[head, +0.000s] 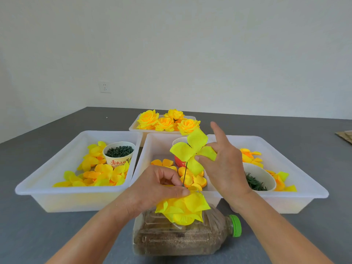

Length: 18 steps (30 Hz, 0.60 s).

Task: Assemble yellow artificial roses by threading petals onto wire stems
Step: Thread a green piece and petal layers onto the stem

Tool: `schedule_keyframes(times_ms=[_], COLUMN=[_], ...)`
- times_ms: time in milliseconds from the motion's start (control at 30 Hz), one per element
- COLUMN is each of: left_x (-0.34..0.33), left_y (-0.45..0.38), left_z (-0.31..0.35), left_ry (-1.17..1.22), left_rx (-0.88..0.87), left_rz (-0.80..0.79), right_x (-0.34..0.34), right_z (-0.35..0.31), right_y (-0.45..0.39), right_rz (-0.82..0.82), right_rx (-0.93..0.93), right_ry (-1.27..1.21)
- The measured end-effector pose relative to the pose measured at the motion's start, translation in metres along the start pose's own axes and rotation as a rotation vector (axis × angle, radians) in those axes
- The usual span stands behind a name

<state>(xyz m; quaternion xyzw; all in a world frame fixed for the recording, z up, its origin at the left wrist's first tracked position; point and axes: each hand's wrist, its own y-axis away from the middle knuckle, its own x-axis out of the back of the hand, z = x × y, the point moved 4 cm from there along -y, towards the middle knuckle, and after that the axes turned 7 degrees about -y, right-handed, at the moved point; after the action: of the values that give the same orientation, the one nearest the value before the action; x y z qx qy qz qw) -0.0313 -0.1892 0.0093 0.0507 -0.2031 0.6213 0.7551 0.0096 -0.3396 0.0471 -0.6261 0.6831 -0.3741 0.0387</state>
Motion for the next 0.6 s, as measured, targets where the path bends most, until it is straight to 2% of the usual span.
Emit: schedule_keyframes(times_ms=[100,367,600], left_x=[0.000,0.000,0.000], left_y=[0.000,0.000,0.003], left_z=[-0.001,-0.002,-0.001], left_ry=[0.001,0.015,0.014], left_rx=[-0.003,0.009,0.022], left_rz=[0.004,0.012,0.027], right_x=[0.002,0.002,0.000], right_z=[-0.004,0.001,0.003], right_y=[0.004,0.009,0.016], right_rz=[0.022,-0.052,-0.106], right_rx=[0.020,-0.120,-0.132], right_ry=[-0.008,-0.390,-0.457])
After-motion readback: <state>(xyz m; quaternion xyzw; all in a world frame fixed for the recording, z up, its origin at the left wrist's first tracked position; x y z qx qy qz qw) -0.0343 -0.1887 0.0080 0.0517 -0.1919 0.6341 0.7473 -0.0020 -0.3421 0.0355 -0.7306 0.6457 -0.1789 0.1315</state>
